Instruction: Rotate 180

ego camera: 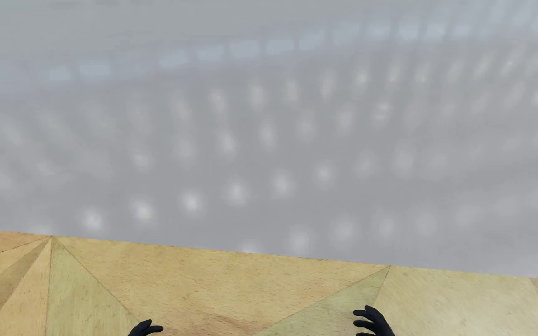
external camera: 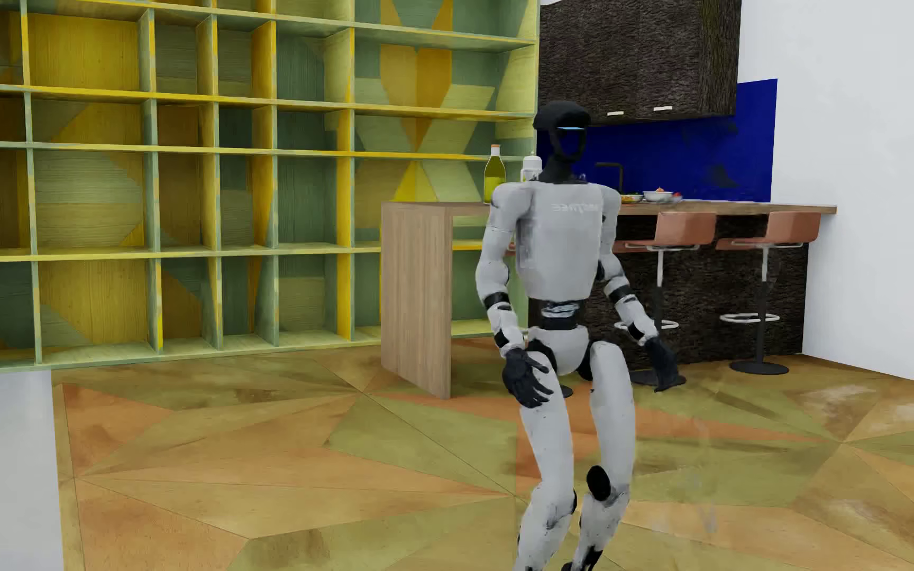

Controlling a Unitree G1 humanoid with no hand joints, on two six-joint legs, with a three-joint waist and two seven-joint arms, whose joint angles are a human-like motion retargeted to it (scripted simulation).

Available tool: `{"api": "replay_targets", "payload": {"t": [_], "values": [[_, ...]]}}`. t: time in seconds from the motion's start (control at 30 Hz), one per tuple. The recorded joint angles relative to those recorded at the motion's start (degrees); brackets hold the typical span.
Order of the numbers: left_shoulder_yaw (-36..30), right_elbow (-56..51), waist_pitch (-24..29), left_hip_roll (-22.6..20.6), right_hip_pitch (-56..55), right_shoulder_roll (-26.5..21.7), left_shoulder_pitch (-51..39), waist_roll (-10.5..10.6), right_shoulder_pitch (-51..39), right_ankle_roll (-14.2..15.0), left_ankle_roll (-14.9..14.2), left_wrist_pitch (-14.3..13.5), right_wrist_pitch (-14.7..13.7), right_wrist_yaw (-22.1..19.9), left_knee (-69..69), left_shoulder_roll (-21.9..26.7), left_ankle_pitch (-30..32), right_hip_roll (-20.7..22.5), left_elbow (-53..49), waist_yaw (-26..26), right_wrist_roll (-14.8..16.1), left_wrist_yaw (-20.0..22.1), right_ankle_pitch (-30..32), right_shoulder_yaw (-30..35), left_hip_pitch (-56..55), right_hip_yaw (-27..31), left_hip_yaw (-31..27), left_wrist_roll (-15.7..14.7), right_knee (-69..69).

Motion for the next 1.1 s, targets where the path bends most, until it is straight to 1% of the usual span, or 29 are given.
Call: {"api": "replay_targets", "payload": {"t": [0.03, 0.07, 0.13, 0.17, 0.2, 0.23, 0.27, 0.3, 0.37, 0.4, 0.43, 0.47, 0.5, 0.53, 0.57, 0.6, 0.63, 0.67, 0.7, 0.77, 0.8, 0.83, 0.87, 0.9, 0.93, 0.97, 1.0, 1.03, 1.1], "values": [[-1.51, 4.26, -0.61, -1.57, 1.66, 0.42, -2.63, 0.4, 2.46, -2.77, 2.51, 3.33, 0.16, 0.06, 2.02, -1.6, -1.73, 0.19, -0.45, 1.72, -0.44, 0.69, -5.87, 3.11, -0.73, -0.23, -2.54, 0.12, -4.8], [-1.67, 6.33, -0.51, -1.29, 3.81, 0.99, -3.22, 2.12, 2.4, 3.45, 2.1, 4.93, 1.6, 0.71, 4.92, -2.92, -3.52, -0.01, 0.32, 3.19, -1.8, 1.93, -4.44, 2.74, -1.66, -1.72, -3.68, 0.31, -7.21], [-0.8, 2.35, 2.06, 0.13, 3.53, 0.83, -1.45, 3.93, -2.91, 3.99, 3.23, 6.28, 4.76, 1.09, 9.47, -1.75, -6.07, -0.97, 1.86, 4.65, -4.35, 5.3, -6.46, 5.21, -3.74, -4.42, -1.83, 1.07, -3.95], [0.48, 1.06, 3.13, -0.03, 0.77, 2.36, -0.99, 4.3, -4.39, 3.11, 3.37, 6.95, 4.76, 0.58, 10.88, -2.18, -6.82, -1.39, 3.53, 5.66, -4.57, 7.32, -4.55, 5.5, -4.5, -5.13, -2.49, 1.77, 1.57], [0.71, 3.64, 3.28, -1.09, -1.69, 2.63, -0.27, 3.42, -3.4, -0.25, 3.45, 7.45, 3.22, 0.54, 10.01, -1.74, -6.51, -1.53, 3.41, 6.77, -4.05, 9.16, -1.54, 5.23, -4.22, -4.11, -3.84, 2.3, 5.93], [0.42, 6.18, 3.46, -1.85, -1.81, 2.11, 0.38, 2.54, -2.36, -4.64, 3.41, 7.12, 2.16, 1.29, 8.57, -0.95, -6.08, -1.54, 3.07, 7.92, -3.48, 10.85, -2.06, 3.5, -3.25, -2.69, -5.29, 2.55, 3.55], [-0.27, 6.04, 3.39, -2.62, -0.35, 0.66, 0.31, 2.08, -1.91, -0.43, 3.32, 6.38, 2.3, 2.92, 8.46, -1.18, -6.24, -2.7, 3.24, 8.42, -3.09, 12.53, -4.02, -0.42, -3.3, -1.46, -6.73, 2.58, -4.63], [-1.04, 5.94, 3.39, -1.67, 1.32, -1.71, 0.66, 2.46, -2.2, 7.24, 3.5, 6.6, 2.53, 3.79, 8.79, -2.99, -6.93, -3.18, 1.11, 8.75, -2.46, 13.57, -3.52, 1.09, -3.25, -2.6, -5.97, 2.37, -6.78], [0.26, 2.23, 3.6, 1.57, 3.19, 0.22, -0.62, 1.86, -2.86, 7.06, 2.52, 5.97, 2.8, 3.74, 8.75, -2.12, -7.43, -4.11, 1.16, 8.26, -0.68, 12.43, -5.03, 2.89, -3.37, -5.45, -0.6, 1.16, -7.21], [1.36, 2.01, 3.63, 3.3, 3.79, 0.85, -0.52, 2.49, -3.96, 7.14, 1.59, 5.6, 2.17, 3.33, 10.49, -1.6, -8.98, -4.14, 0.49, 8.73, -0.06, 11.07, -6.11, 3.94, -3.82, -6.67, 1.05, 0.95, -6.34], [2.19, 1.78, 3.88, 3.53, 3.02, 1.31, -0.69, 3.33, -4.99, 7.37, 2.35, 4.66, 1.31, 2.73, 12.01, -1.92, -10.18, -4.34, 2.78, 8.38, 0.09, 9.89, -5.75, 5.24, -3.85, -7.16, 0.55, 1.28, -2.52], [1.77, 1.92, 4.11, 2.56, -0.52, 1.58, -0.77, 3.26, -5.03, 5.34, 3.51, 4.47, 0.26, 2.15, 11.85, -1.11, -10.35, -4.87, 4.54, 6.94, -0.14, 9.07, -1.02, 7.12, -3.24, -6.17, -0.78, 1.93, 5.72], [1.88, 3.59, 3.29, 1.6, -4.19, 1.83, -0.58, 2.25, -3.67, -3.63, 3.53, 3.79, -0.52, 2.53, 10.31, -0.12, -9.88, -3.4, 5.21, 6.4, -0.6, 8.91, 2.54, 5.48, -2.6, -3.45, -2.27, 2.51, 11.09], [1.81, 3.71, 3.45, 0.95, -5.97, 1.75, -0.96, 1.33, -3.43, -9.93, 3.38, 2.94, -0.1, 3.66, 8.78, 0.81, -9.53, -1.57, 6.06, 5.64, -1.37, 9.25, 1.3, 2.45, -1.07, -1.68, -3.84, 3.01, 12.36], [0.25, 0.19, 3.36, 0.66, -7.84, 0.55, -0.96, 0.48, -3.53, -9.67, 3.15, 2.88, 1.16, 5.43, 8.68, 2.04, -9.92, -0.17, 5.01, 4.44, -2.66, 10.01, -2.48, 0.49, -0.75, -1.39, -4.82, 3.56, 10.94], [-1.21, 1.59, 3.15, -0.23, -7.31, -0.91, -1.7, -0.41, -3.13, -7.69, 2.93, 3.93, 0.91, 6.88, 9.69, 0.26, -10.64, 0.19, 3.2, 4.28, -4.05, 10.94, -5.22, -0.15, -0.61, -0.84, -6.04, 3.9, 5.14], [-1.89, 4.99, 2.89, -0.53, -4.44, -2.48, -2.64, -1.15, -2.23, 3.14, 2.09, 5.05, 0.21, 7.75, 12.04, -2.18, -11.27, -1.54, 1.67, 4.66, -4.78, 11.57, -2.06, 0.81, -1.16, -0.67, -5.74, 3.87, -2.65], [-1.88, 5.2, 2.93, 1.5, -2.94, -3.3, -1.02, -0.56, -2.53, 6.66, 1.16, 4.98, 0.76, 8.02, 13.6, -2.63, -11.35, -1.77, -0.21, 6.36, -4.79, 11.16, -2.76, 1.82, -1.43, -1.8, -2.95, 3.18, -3.48], [-0.32, 3.67, 2.85, 1.85, -2.03, -2.54, 0.0, 0.07, -2.96, 6.65, 0.41, 5.25, 1.19, 7.47, 14.13, -2.94, -10.71, -2.62, 0.63, 6.83, -4.39, 10.02, -3.45, 1.75, -1.81, -3.21, -2.55, 2.3, -3.81], [1.12, 3.42, 3.09, 6.43, 0.25, -0.6, 0.69, 3.32, -5.57, 6.76, -2.99, 7.69, 0.8, 4.4, 13.43, -2.21, -12.5, -3.63, 0.19, 9.44, -2.17, 7.2, -4.56, 2.96, -3.37, -7.63, 0.21, 1.09, -4.76], [1.73, 2.45, 3.5, 5.71, 0.59, 0.32, 1.6, 3.74, -7.06, 7.16, -2.84, 7.32, 0.21, 2.7, 13.35, -1.06, -12.87, -4.14, 1.98, 10.23, -0.41, 6.06, -5.6, 4.81, -2.85, -6.26, 0.09, 0.91, -3.58], [1.14, 1.2, 3.64, 4.66, 0.53, 1.07, 1.97, 4.26, -6.71, 7.71, -0.25, 7.41, -0.79, 1.56, 12.68, 0.49, -12.71, -4.39, 3.22, 10.44, 1.0, 5.41, -5.5, 5.1, -2.26, -5.09, -0.92, 0.52, -1.89], [1.95, 1.61, 4.19, 3.74, -0.09, 0.83, 1.71, 4.44, -6.32, 3.12, 1.86, 7.16, -1.78, 1.08, 11.29, 0.85, -12.22, -4.06, 4.28, 9.75, 1.46, 5.45, -4.17, 5.34, -0.84, -3.58, -1.88, -0.03, 1.63], [2.28, 2.05, 3.47, 2.32, -1.02, 0.13, 1.29, 3.47, -3.71, -5.1, 1.16, 6.35, -2.27, 1.54, 9.79, 0.69, -11.5, -3.62, 3.57, 8.88, 0.98, 6.55, -4.33, 3.5, -0.57, -1.5, -3.64, -0.56, 3.03], [1.32, 3.6, 3.23, 1.34, -0.03, -1.36, -0.09, 2.72, -2.01, -9.29, 1.44, 5.34, -1.87, 2.53, 8.68, 0.49, -11.04, -3.91, 2.33, 8.77, 0.37, 8.17, -6.88, 1.48, 0.04, -0.62, -5.13, -0.76, -0.7], [-0.11, 4.6, 3.08, 1.31, 3.17, -2.52, -1.14, 2.31, -0.92, 8.25, 0.85, 4.17, -0.5, 3.33, 10.66, -0.6, -10.1, -5.91, 0.43, 8.07, -0.08, 10.11, -7.12, 1.3, -0.87, -1.47, -5.01, -0.51, -5.67], [-1.17, 4.82, 2.68, 2.52, 4.13, -2.37, -1.27, 2.62, -1.7, 10.0, -0.24, 3.36, 1.2, 3.13, 13.48, -2.78, -8.94, -6.14, 0.2, 7.77, -0.49, 11.62, -7.17, 3.09, -2.63, -2.9, -3.47, -0.28, -6.75], [-0.93, 3.33, 2.65, 3.49, 5.19, -0.82, -0.57, 2.54, -2.27, 9.98, -1.34, 3.43, 2.55, 2.69, 15.19, -3.86, -7.64, -6.65, 0.06, 7.06, -1.24, 12.16, -7.6, 3.85, -3.63, -4.07, -1.56, -0.25, -7.29], [2.46, 2.78, 3.59, 7.27, 5.25, 0.16, -1.01, 4.02, -4.8, 9.81, -3.1, 5.07, 2.86, 1.1, 12.7, -2.4, -10.29, -7.16, 1.61, 7.97, -2.21, 10.09, -6.93, 6.34, -4.77, -6.46, 2.72, -0.08, -2.72]]}}
